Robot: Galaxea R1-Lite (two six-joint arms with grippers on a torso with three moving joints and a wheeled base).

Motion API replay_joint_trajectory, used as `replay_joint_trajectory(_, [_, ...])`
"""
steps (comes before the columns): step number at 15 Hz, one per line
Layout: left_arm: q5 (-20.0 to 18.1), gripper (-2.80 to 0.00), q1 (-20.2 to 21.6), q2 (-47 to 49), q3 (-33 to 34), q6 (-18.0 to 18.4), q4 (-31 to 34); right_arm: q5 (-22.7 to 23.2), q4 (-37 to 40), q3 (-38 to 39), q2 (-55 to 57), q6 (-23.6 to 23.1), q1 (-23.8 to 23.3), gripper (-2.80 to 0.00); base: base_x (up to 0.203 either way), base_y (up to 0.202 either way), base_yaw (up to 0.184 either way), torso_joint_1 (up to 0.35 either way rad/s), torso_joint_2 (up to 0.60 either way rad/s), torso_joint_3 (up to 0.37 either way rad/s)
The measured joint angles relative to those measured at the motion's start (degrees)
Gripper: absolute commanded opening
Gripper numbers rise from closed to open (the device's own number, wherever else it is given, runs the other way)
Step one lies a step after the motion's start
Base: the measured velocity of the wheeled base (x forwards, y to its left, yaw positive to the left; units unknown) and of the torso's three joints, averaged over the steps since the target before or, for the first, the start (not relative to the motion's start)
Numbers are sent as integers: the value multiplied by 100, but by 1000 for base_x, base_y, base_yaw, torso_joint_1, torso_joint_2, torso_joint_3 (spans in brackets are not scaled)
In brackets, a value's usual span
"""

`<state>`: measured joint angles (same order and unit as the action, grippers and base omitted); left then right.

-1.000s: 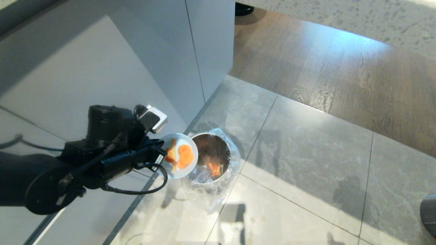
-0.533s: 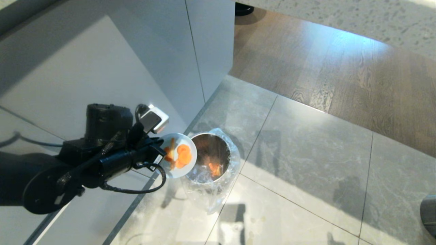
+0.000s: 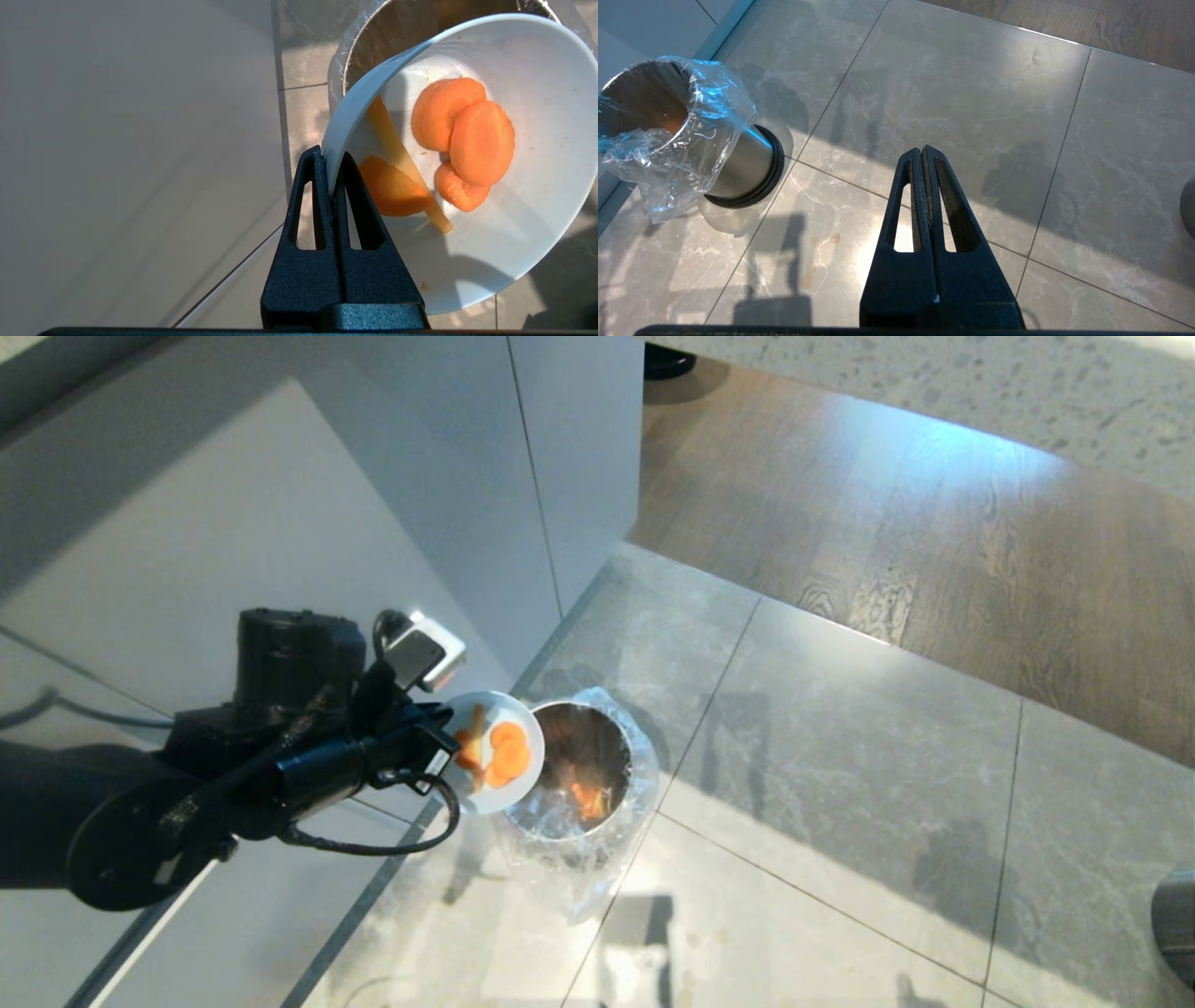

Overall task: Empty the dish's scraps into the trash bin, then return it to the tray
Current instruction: Pour the leftover food from the bowl into the trash can

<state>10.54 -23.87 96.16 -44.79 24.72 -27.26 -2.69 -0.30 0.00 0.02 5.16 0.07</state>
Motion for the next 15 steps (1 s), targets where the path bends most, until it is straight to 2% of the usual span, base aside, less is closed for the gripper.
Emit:
replay_joint_trajectory(3, [-224, -280, -30, 21, -30, 96, 213, 0, -2, 0, 0, 0, 0, -280, 0, 0, 0, 0, 0, 0])
replay_joint_trajectory(4, [-245, -280, -20, 45, -63, 275, 243, -2, -2, 0, 0, 0, 0, -280, 0, 0, 0, 0, 0, 0])
replay_joint_trajectory(8, [-263, -280, 105, 244, -397, 1501, 179, 0, -2, -2, 0, 0, 0, -280, 0, 0, 0, 0, 0, 0])
replay_joint_trajectory(10, [-274, -280, 82, 371, -557, 1967, 135, 0, -2, 0, 0, 0, 0, -280, 0, 0, 0, 0, 0, 0])
replay_joint_trajectory(13, [-274, -280, 7, 595, -705, 2451, -355, -1, -2, 0, 0, 1, 0, -280, 0, 0, 0, 0, 0, 0])
replay_joint_trajectory(15, [-273, -280, -17, 731, -795, 2619, -509, -2, -2, 0, 0, 0, 0, -280, 0, 0, 0, 0, 0, 0])
